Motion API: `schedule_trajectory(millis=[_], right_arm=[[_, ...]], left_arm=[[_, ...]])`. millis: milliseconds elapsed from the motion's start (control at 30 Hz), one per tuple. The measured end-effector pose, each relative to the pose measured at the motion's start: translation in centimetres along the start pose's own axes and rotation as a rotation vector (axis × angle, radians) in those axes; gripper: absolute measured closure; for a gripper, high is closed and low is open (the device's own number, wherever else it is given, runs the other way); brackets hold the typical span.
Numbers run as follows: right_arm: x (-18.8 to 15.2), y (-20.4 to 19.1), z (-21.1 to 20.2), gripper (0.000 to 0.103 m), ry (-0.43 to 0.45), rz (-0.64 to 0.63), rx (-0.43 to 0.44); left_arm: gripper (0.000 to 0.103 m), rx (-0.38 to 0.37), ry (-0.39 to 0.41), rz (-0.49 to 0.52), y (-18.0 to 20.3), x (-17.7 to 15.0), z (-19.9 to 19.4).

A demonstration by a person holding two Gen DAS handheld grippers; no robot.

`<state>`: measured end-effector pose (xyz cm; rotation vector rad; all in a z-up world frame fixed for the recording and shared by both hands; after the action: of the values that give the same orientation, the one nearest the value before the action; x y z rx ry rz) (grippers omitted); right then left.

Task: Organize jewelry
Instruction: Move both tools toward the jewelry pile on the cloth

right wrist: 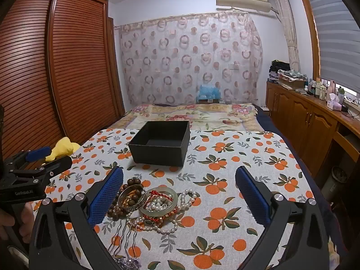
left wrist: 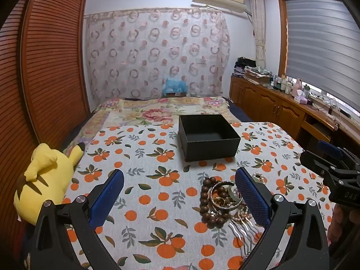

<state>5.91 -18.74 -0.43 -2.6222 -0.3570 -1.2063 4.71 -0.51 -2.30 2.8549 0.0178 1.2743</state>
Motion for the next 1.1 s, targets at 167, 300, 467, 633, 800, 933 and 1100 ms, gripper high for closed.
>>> schedule_trajectory(millis=[167, 300, 467, 633, 800, 933, 1100], right_arm=[[0.02, -0.02, -0.03, 0.002, 0.001, 0.0, 0.0], [0.02, -0.01, -0.01, 0.002, -0.001, 0.001, 0.001], [0.03, -0.06, -0.07, 0.002, 0.001, 0.001, 0.001], [0.02, -0.08, -0.09, 0.002, 0.001, 0.0, 0.001], [-0.01, -0.11, -0.14, 0.002, 0.001, 0.0, 0.0], [0.0, -0.13, -0.19, 0.002, 0.003, -0.001, 0.001], [-0.31, -0.27, 0.42, 0.002, -0.005, -0.006, 0.012]], left_arm=[[0.007, 0.0, 0.0, 0.0, -0.05, -0.02, 0.02], [0.007, 0.0, -0.001, -0.001, -0.02, 0.0, -0.01], [0.007, 0.0, 0.0, -0.001, -0.06, 0.01, 0.0], [0.007, -0.001, 0.0, 0.001, 0.02, 0.04, 0.03], [0.007, -0.003, -0.001, -0.001, 0.06, 0.02, 0.0], [0.007, -0.003, -0.001, -0.002, 0.23, 0.09, 0.04], [0.007, -0.003, -0.004, -0.001, 0.24, 0.02, 0.05]])
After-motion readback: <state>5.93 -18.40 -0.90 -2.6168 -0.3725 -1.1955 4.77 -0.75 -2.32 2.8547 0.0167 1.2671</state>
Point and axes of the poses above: each gripper's, at about its wrist camera, not at the fingertips, and z roughly the way its jaws point, y to its right, x to its top, the point moved 6 cm from there along z, roughly the way its jaws point, and after that the axes turned 12 degrees about -y, right-handed, at the moved point
